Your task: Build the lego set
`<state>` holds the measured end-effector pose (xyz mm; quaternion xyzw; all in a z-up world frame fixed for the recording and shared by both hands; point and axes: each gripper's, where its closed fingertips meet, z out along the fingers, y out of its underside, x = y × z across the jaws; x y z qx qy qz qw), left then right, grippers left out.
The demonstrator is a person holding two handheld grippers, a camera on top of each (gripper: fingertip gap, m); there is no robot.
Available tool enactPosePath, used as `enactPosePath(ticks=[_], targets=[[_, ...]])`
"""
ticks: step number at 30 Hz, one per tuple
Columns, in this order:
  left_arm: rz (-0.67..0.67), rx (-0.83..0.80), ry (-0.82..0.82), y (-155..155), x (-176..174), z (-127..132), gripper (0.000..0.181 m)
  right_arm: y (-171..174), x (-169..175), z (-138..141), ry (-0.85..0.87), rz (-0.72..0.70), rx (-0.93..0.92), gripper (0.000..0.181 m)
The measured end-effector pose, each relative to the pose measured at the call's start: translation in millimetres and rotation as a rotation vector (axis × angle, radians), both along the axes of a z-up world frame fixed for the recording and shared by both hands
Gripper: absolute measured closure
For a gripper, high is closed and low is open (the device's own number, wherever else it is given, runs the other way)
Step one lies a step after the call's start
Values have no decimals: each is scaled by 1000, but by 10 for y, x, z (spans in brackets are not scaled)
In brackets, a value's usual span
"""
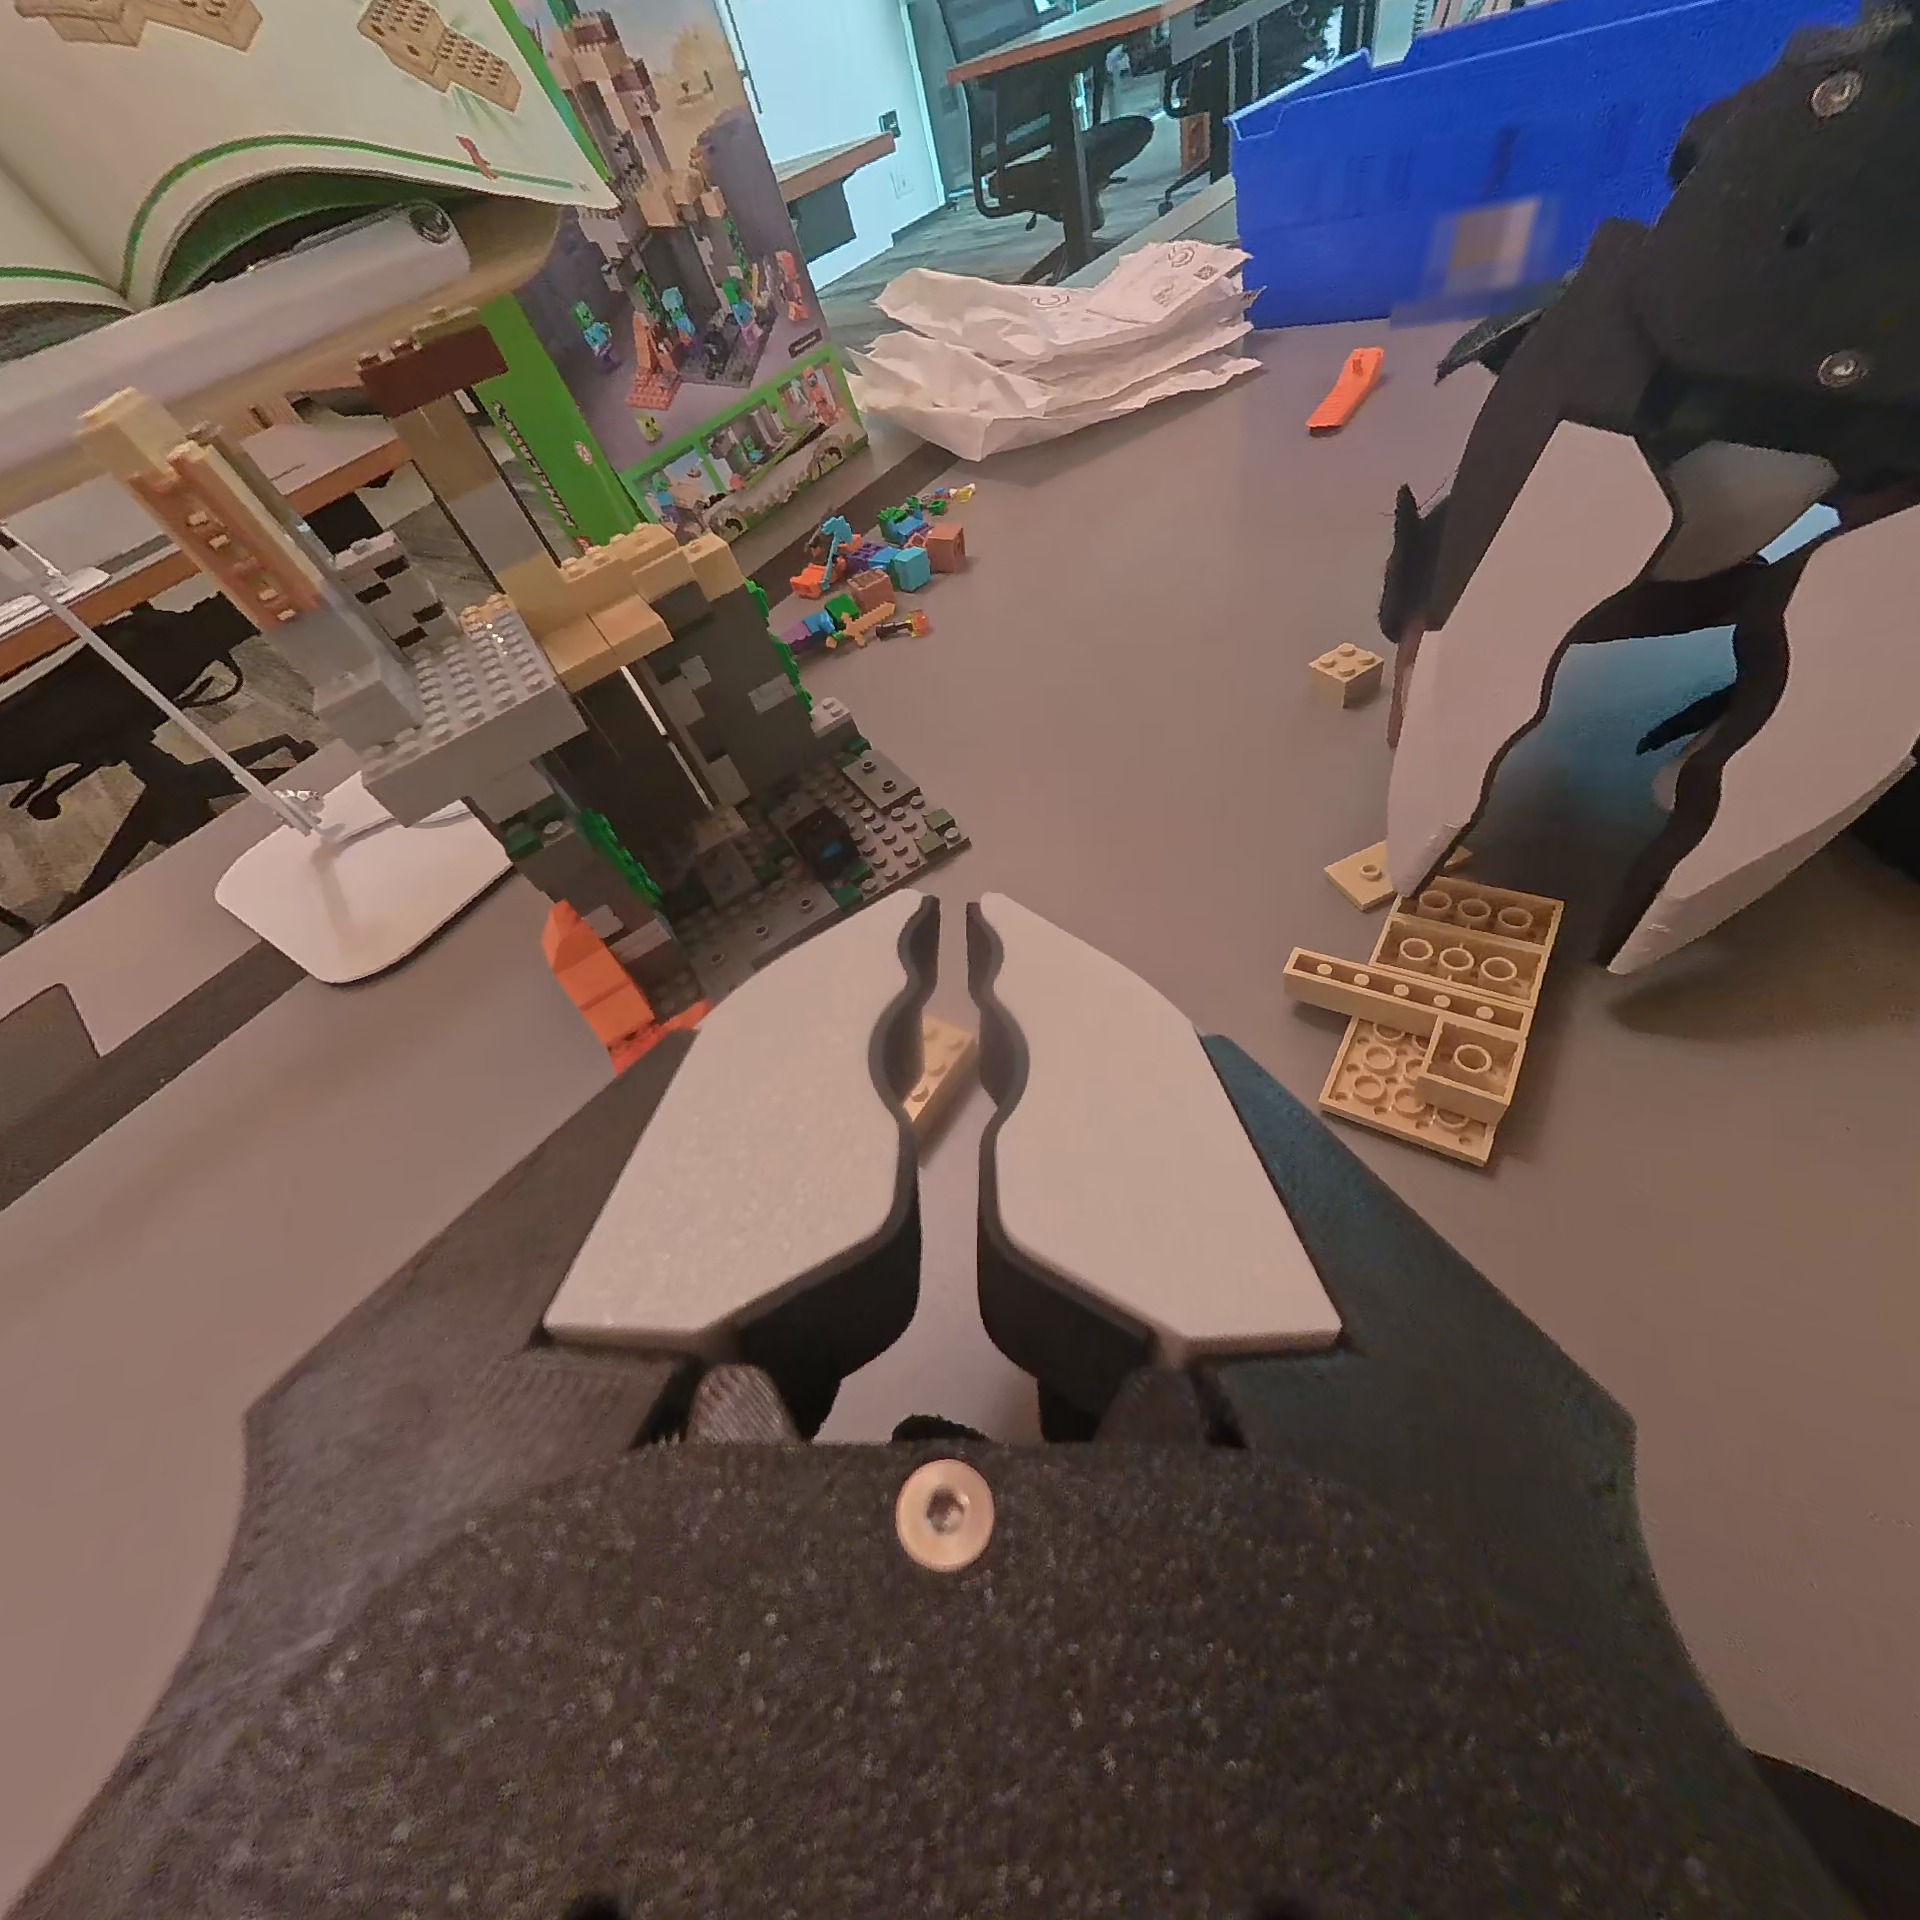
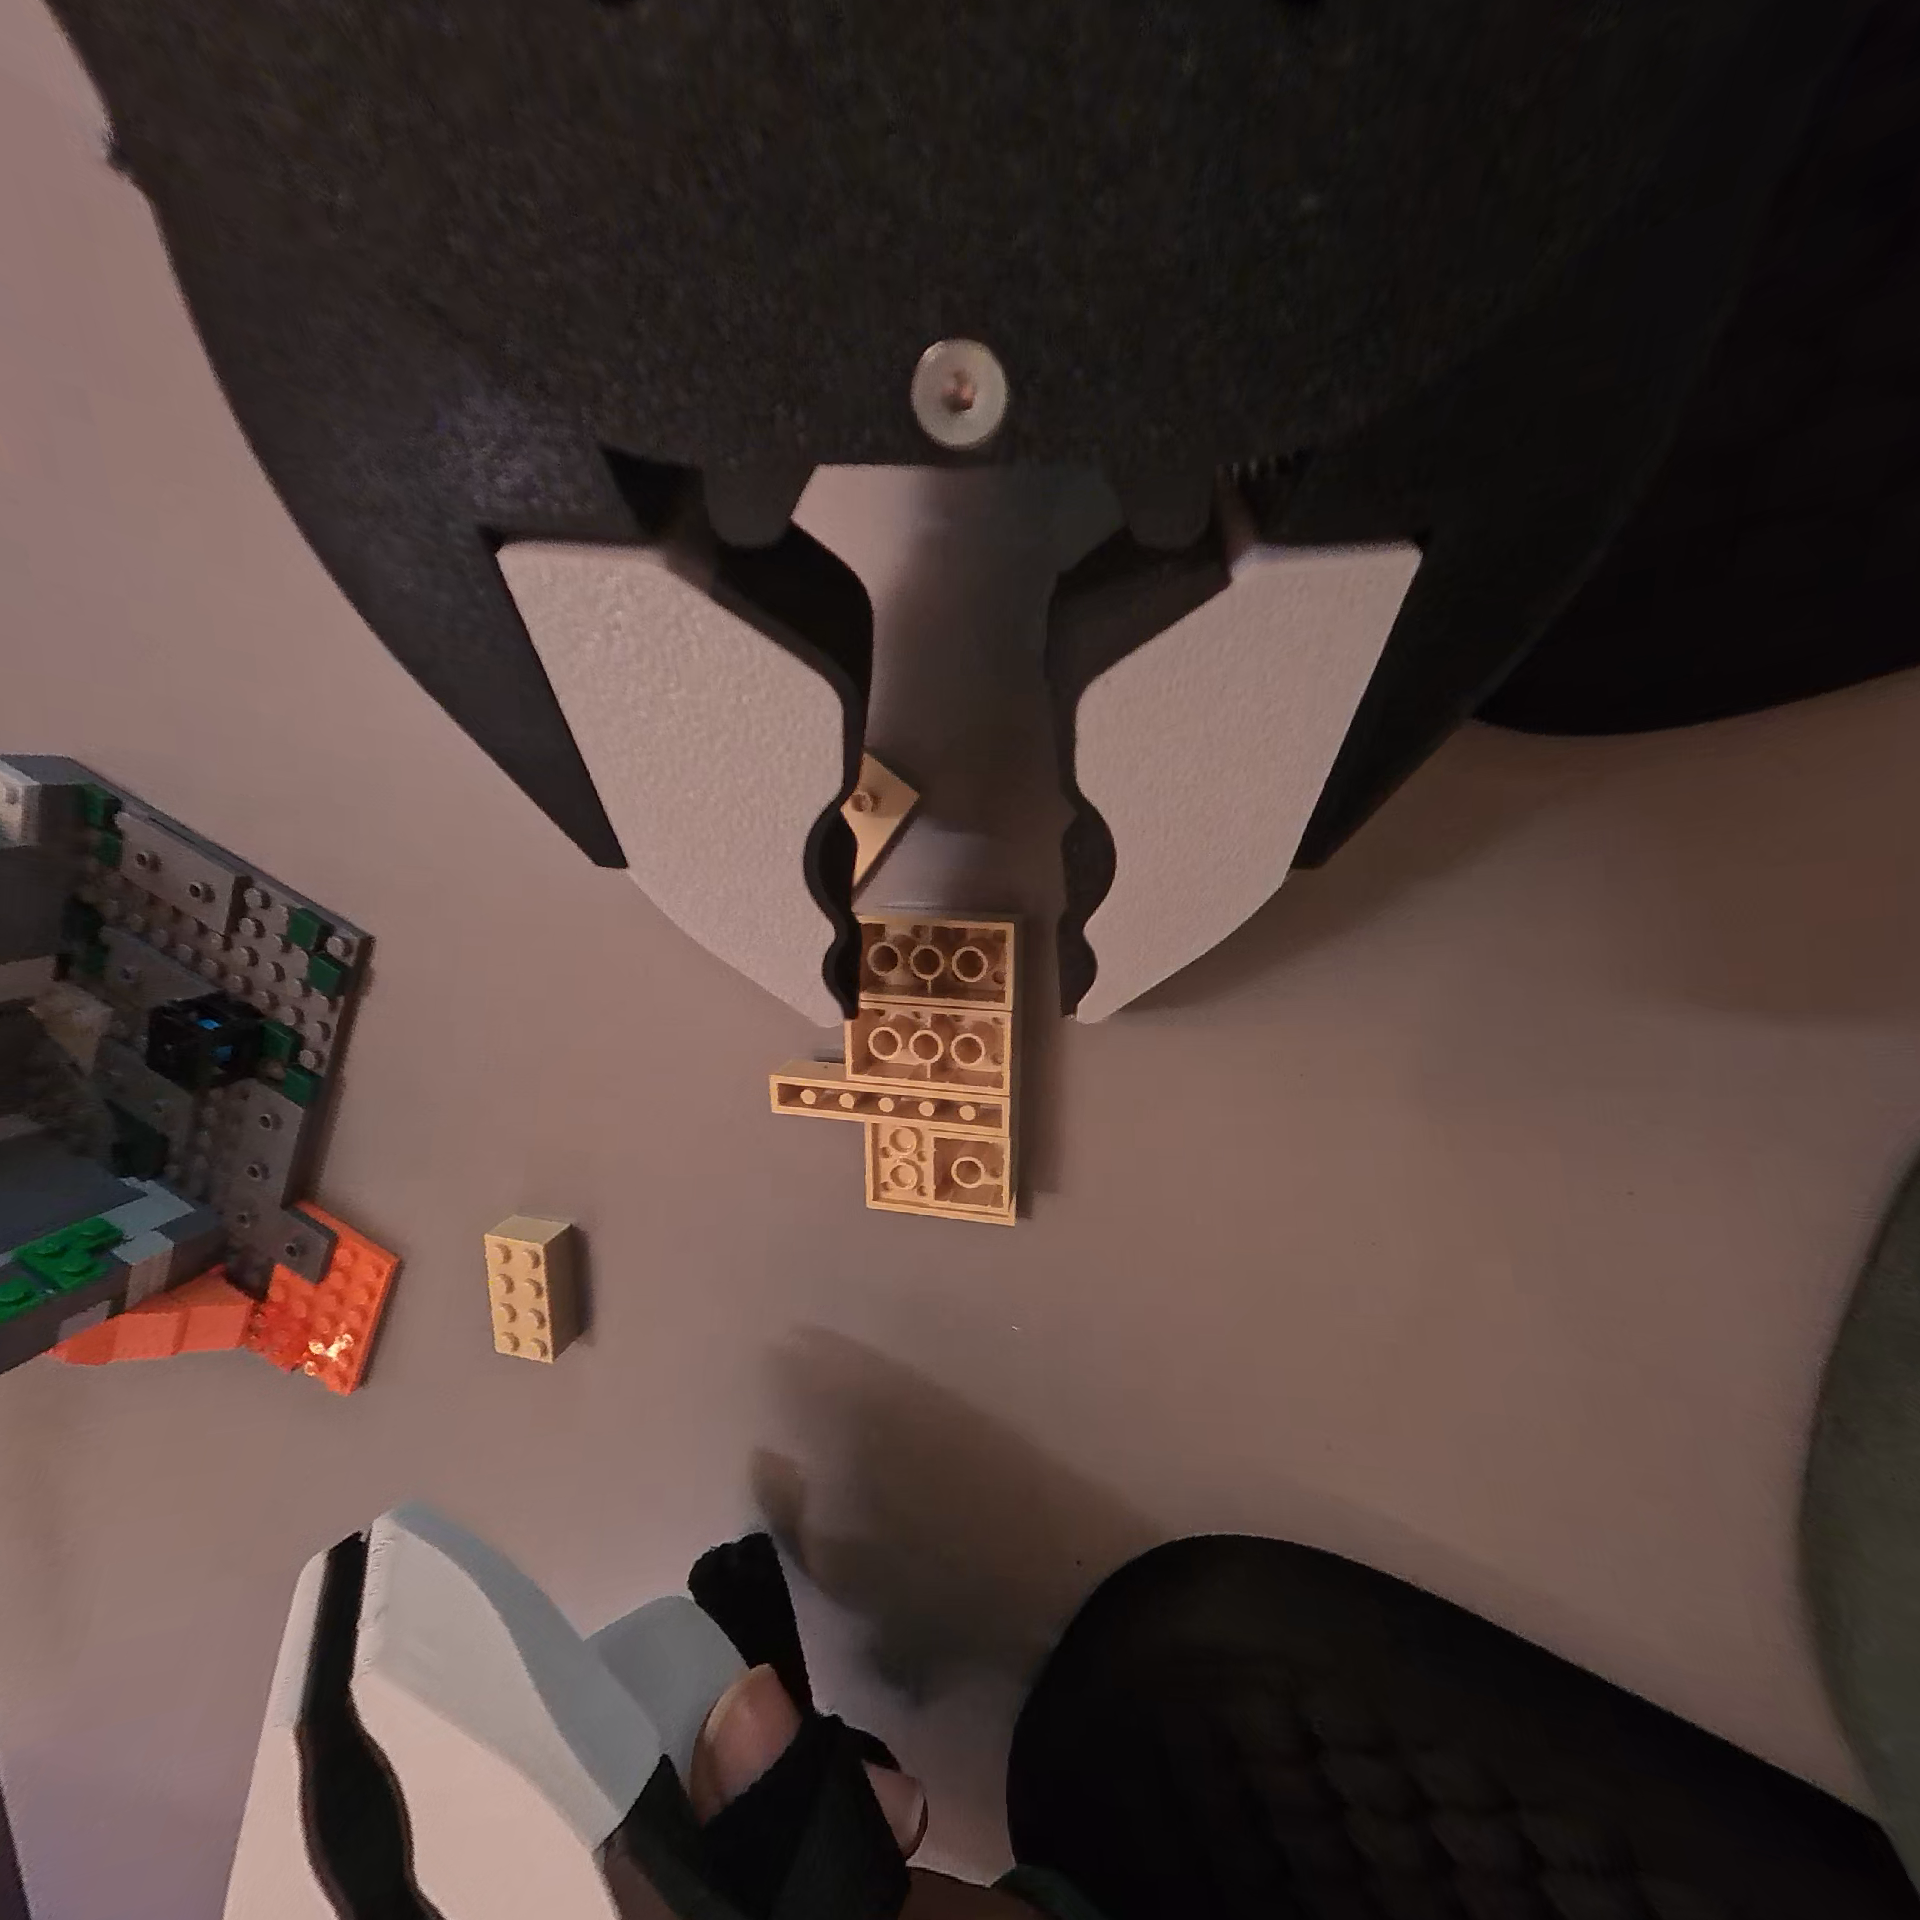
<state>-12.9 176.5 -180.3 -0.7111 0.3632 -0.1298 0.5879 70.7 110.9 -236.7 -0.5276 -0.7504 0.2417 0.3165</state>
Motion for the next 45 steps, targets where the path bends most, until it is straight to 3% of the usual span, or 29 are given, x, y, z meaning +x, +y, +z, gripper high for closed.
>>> enactPosePath(ticks=[23, 37, 41, 45], targets=[[-25, 12, 20, -26, 40, -16, 177, 82, -13, -82, -13, -31, 60, 143], [-29, 10, 21, -23, 45, -26, 177, -173, -200, -88, -31, -9, 58, 147], [-31, 8, 21, -26, 47, -25, 177, -191, -219, 65, 42, -10, -10, 141], [-20, 25, 12, -28, 43, 40, 181, 18, -257, 479, 224, -102, -90, 138]])
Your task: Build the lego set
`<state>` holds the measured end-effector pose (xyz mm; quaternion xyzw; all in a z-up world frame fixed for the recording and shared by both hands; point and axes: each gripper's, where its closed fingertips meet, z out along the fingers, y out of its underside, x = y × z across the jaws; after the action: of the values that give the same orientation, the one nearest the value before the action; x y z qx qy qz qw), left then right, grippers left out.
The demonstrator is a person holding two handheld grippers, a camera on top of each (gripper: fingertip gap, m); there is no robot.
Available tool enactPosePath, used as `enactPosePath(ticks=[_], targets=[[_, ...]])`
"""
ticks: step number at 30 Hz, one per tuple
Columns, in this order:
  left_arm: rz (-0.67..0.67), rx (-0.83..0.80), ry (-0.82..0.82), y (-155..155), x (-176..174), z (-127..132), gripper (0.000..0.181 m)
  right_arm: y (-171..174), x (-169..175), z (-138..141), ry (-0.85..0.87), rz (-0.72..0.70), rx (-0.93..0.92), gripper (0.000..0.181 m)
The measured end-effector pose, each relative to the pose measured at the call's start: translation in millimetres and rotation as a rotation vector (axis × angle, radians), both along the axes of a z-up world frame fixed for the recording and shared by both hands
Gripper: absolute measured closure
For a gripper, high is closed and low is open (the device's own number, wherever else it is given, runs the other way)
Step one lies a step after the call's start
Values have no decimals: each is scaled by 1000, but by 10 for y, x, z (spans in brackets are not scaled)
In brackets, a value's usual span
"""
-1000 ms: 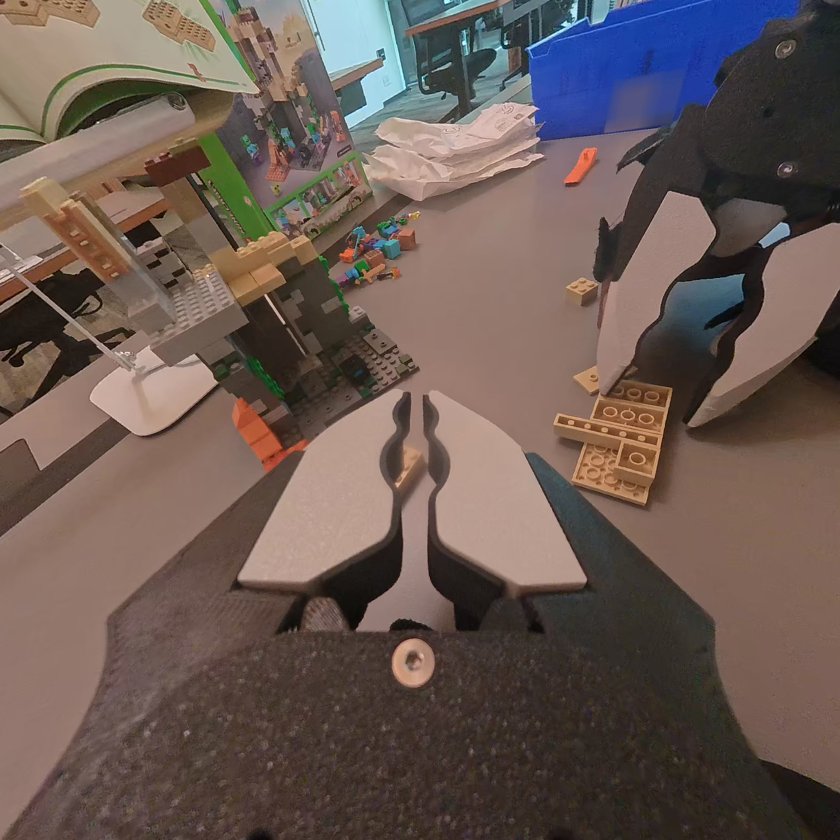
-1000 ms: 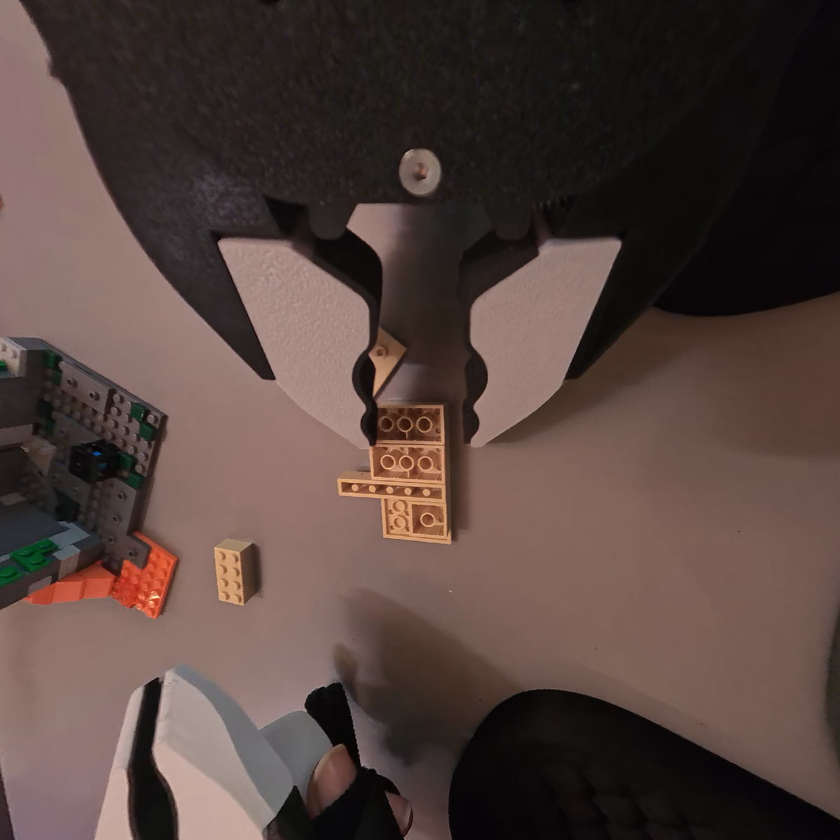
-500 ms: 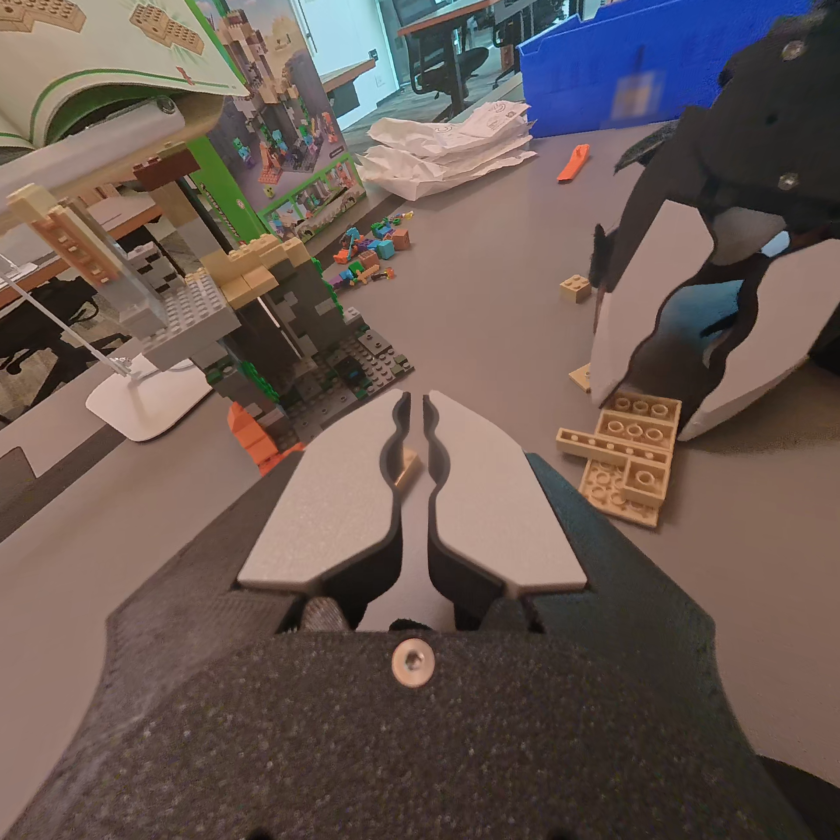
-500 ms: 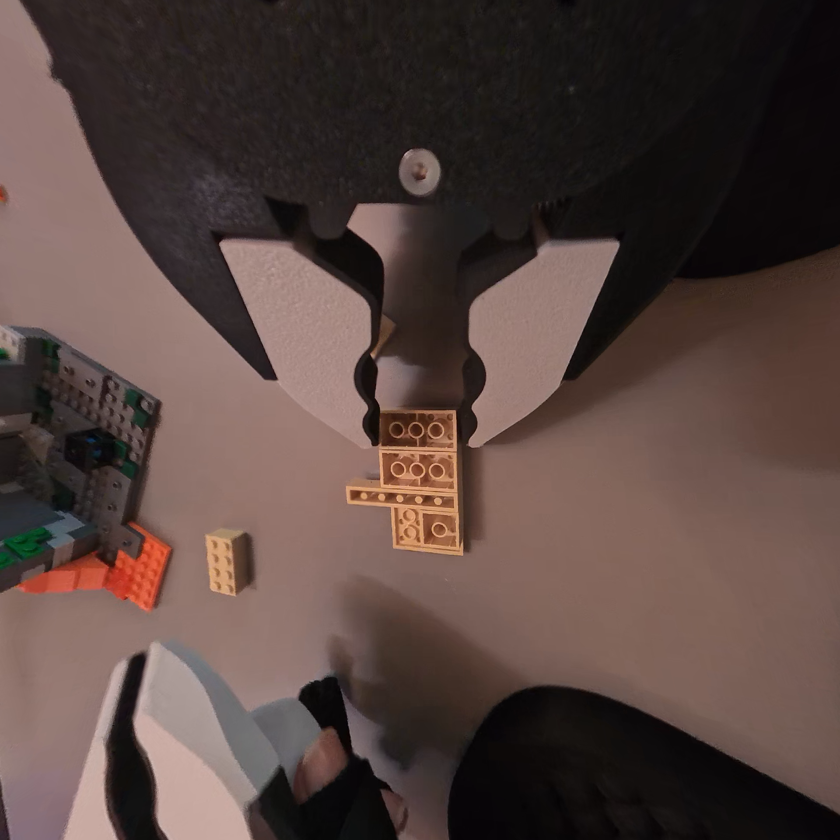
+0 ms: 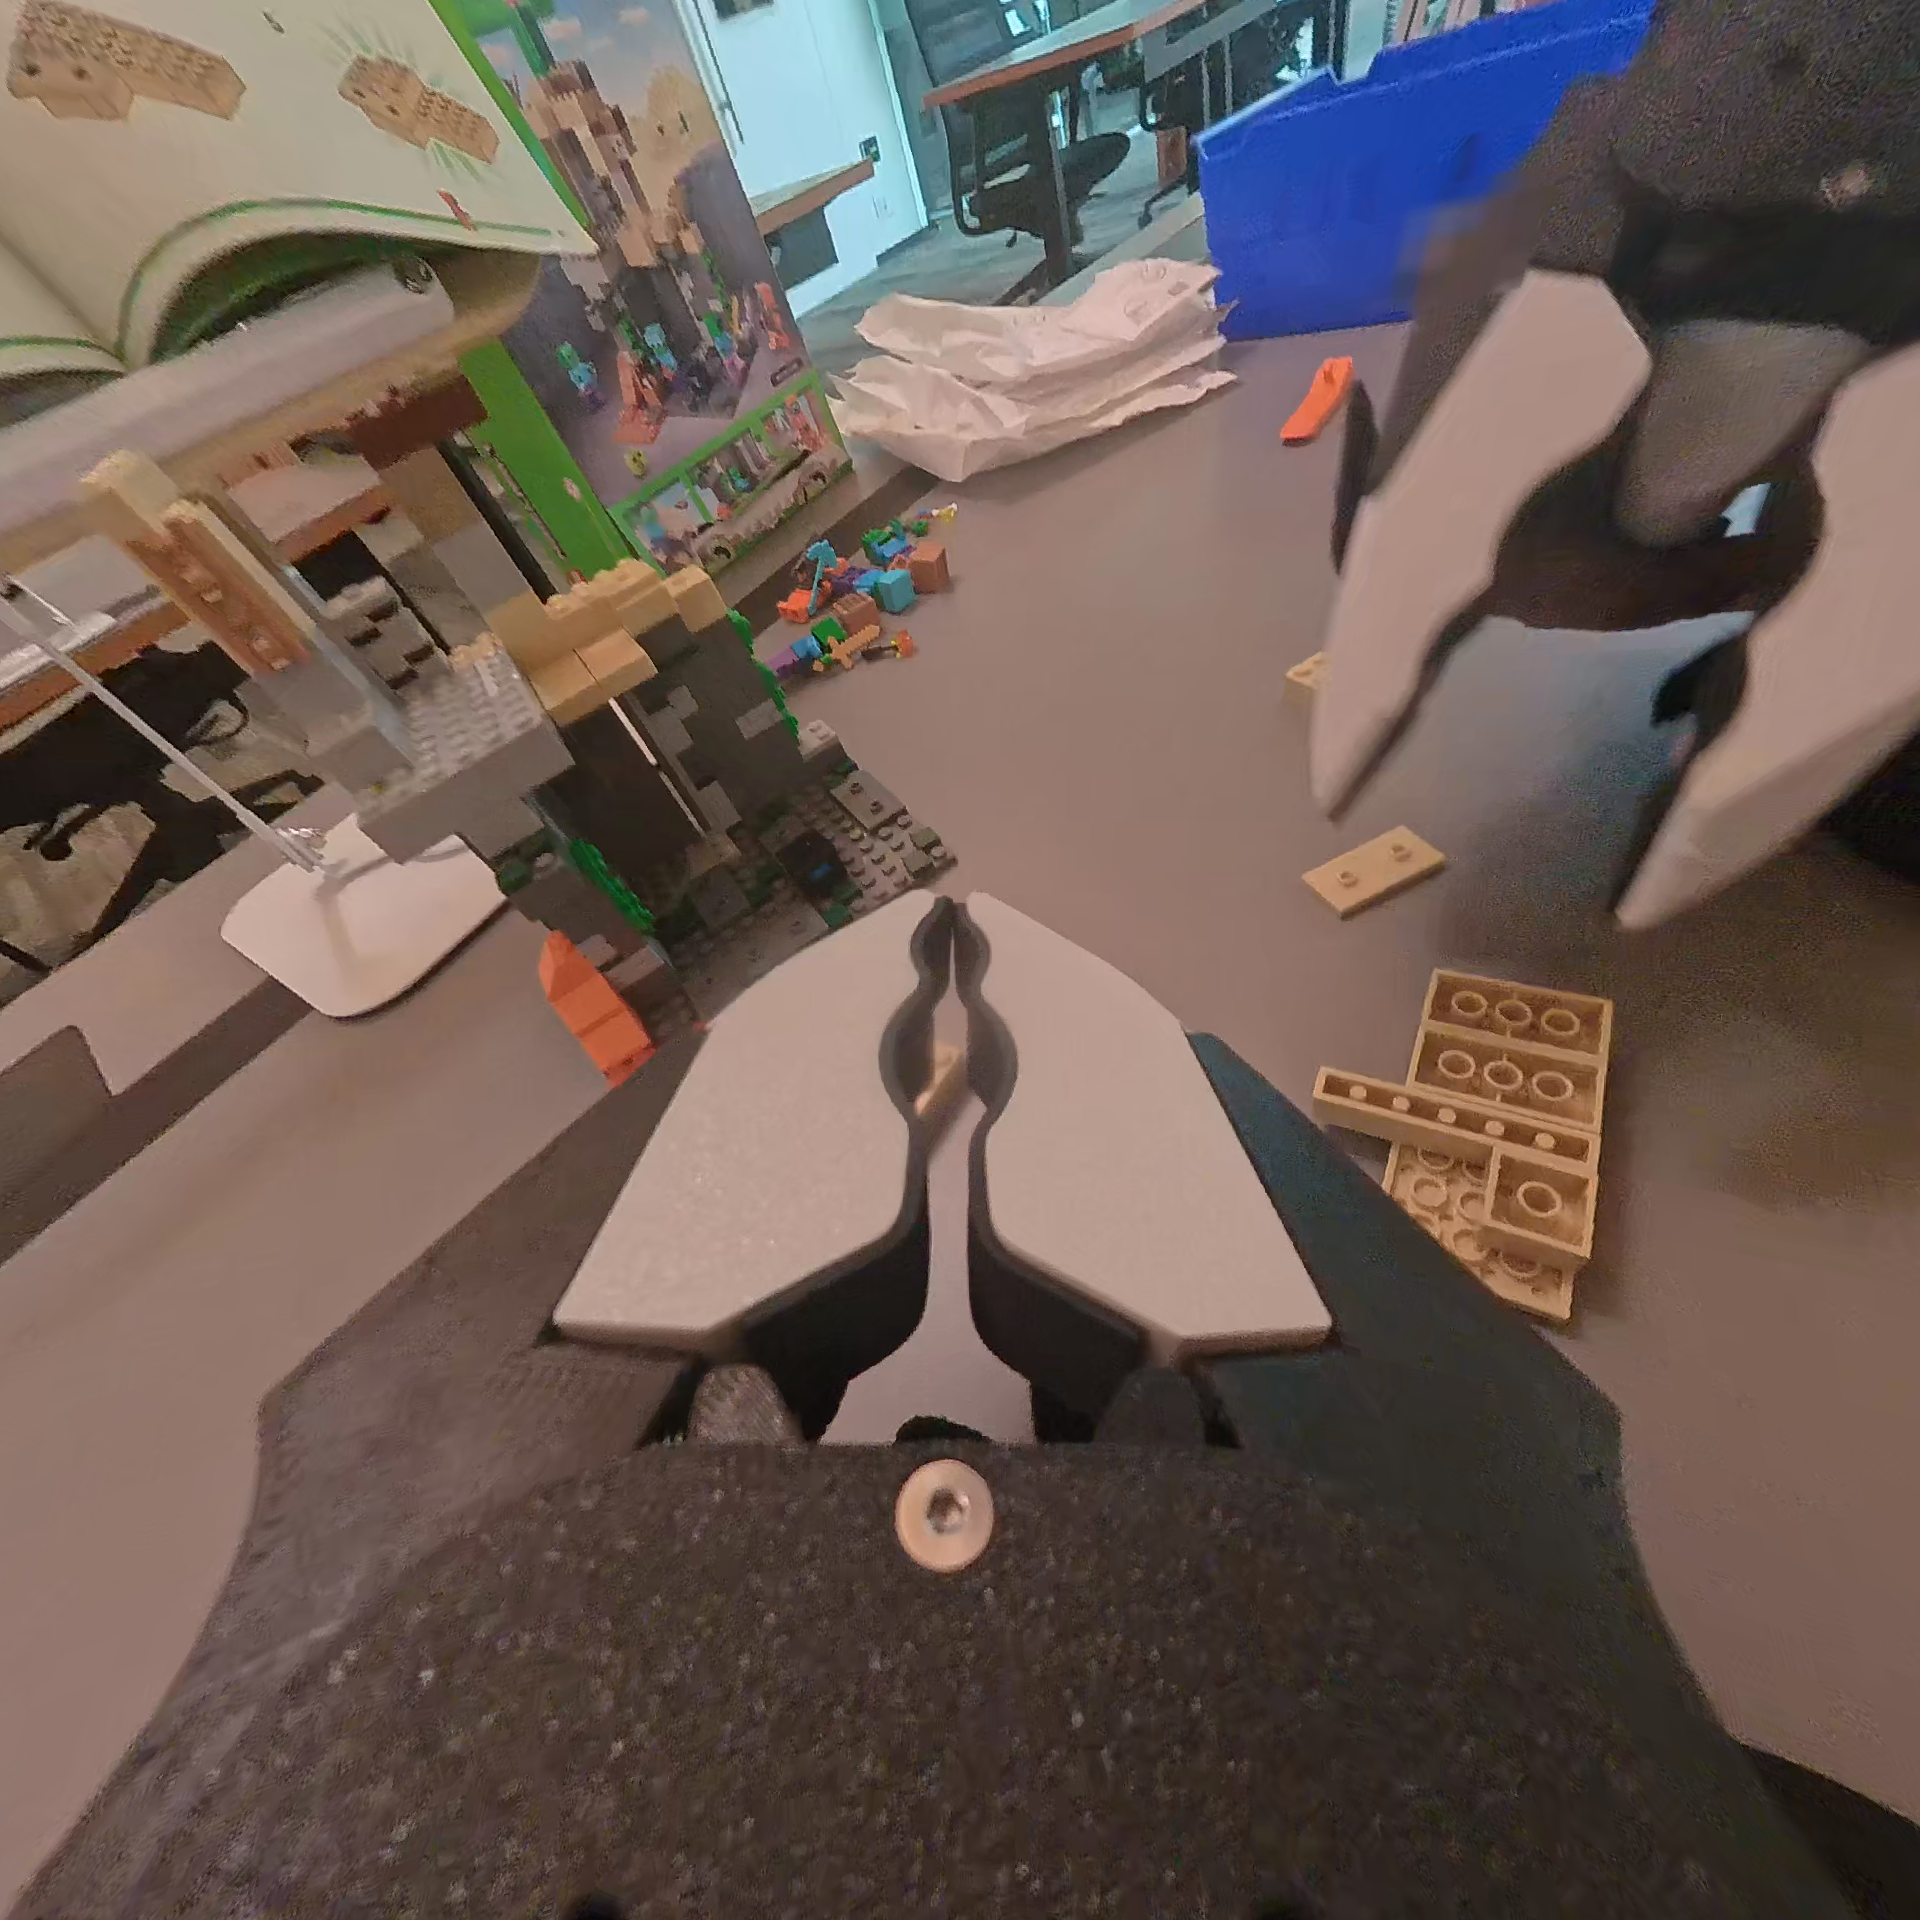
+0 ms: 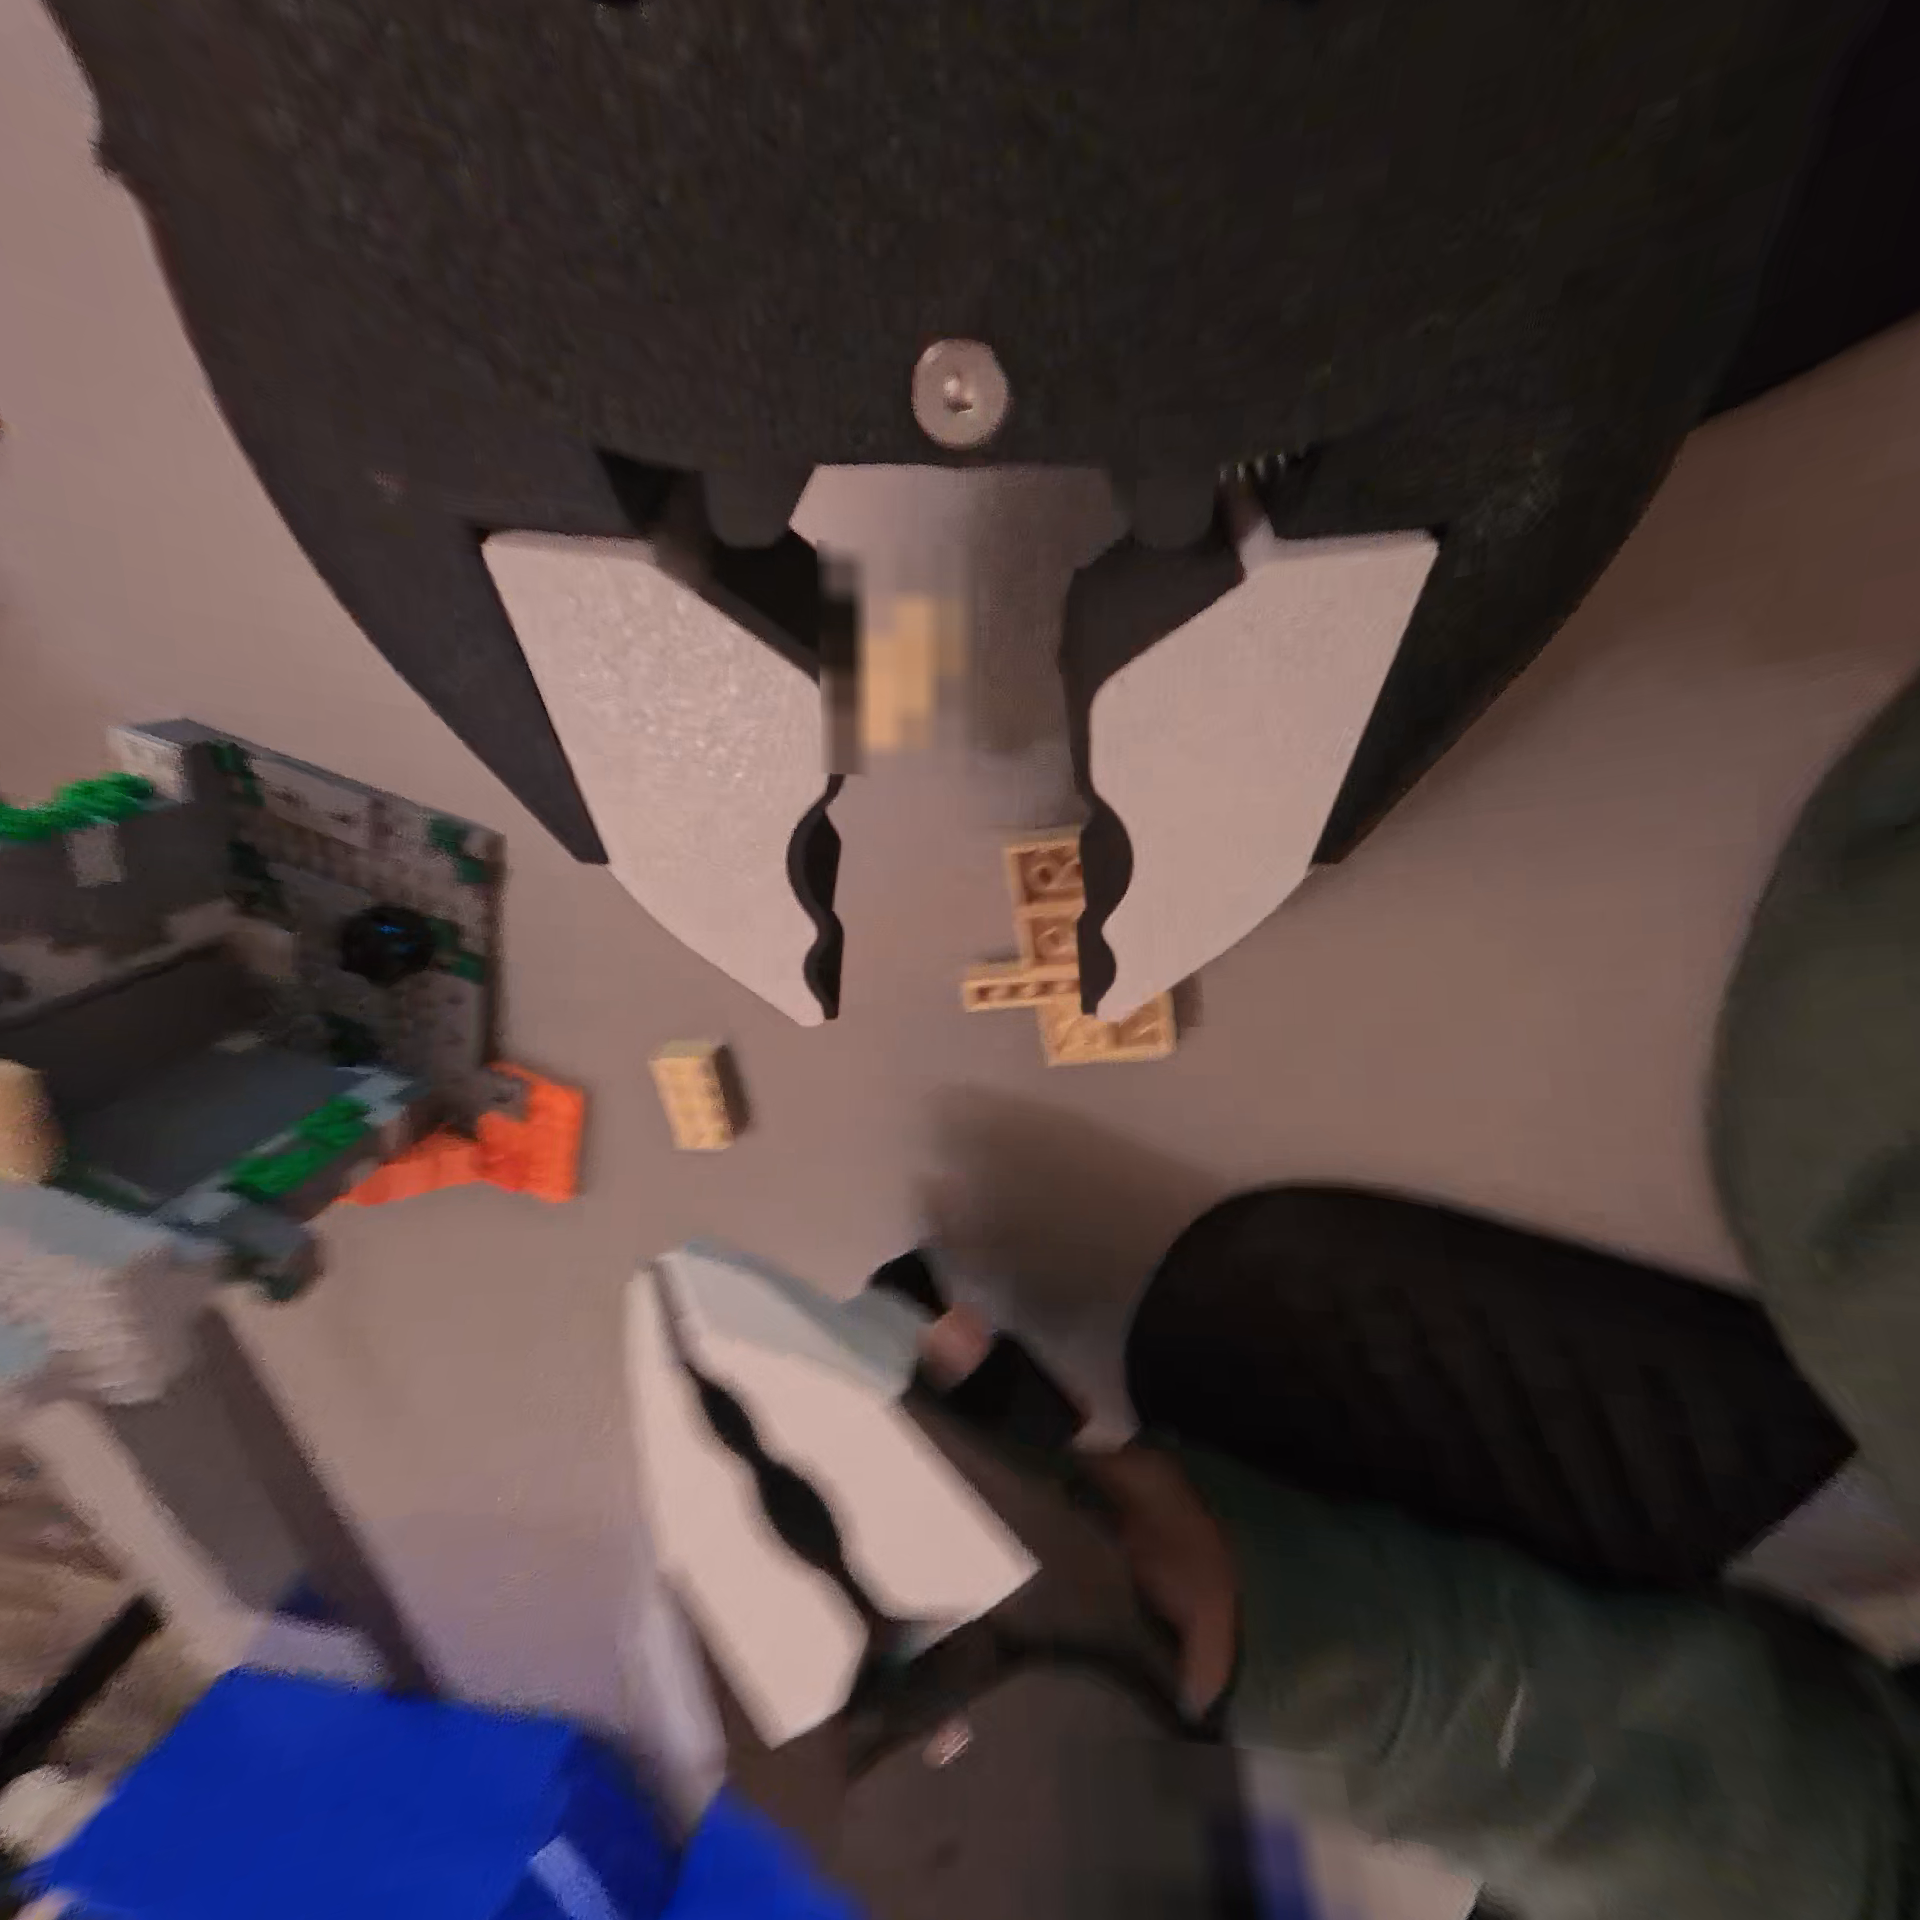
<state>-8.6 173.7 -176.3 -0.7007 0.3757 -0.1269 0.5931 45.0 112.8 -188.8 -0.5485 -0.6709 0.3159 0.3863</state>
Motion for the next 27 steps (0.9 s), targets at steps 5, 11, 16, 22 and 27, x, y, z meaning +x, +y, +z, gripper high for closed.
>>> enactPosePath(ticks=[5, 11, 16, 22, 27], targets=[[25, 47, -2, 67, -27, 163, 181, 682, 64, 618, 254, -268, 6, 140], [76, 107, -69, 285, -117, 633, 181, 1489, 135, 1442, 498, -556, 65, 165], [128, 156, -172, 531, -190, 1182, 181, 1942, 149, 2004, 623, -717, 153, 181], [213, 190, -286, 955, -282, 1751, 181, 2372, 162, 2404, 733, -855, 165, 181], [281, 161, -419, 1427, -361, 2082, 181, 2728, 152, 2463, 757, -961, 196, 181]])
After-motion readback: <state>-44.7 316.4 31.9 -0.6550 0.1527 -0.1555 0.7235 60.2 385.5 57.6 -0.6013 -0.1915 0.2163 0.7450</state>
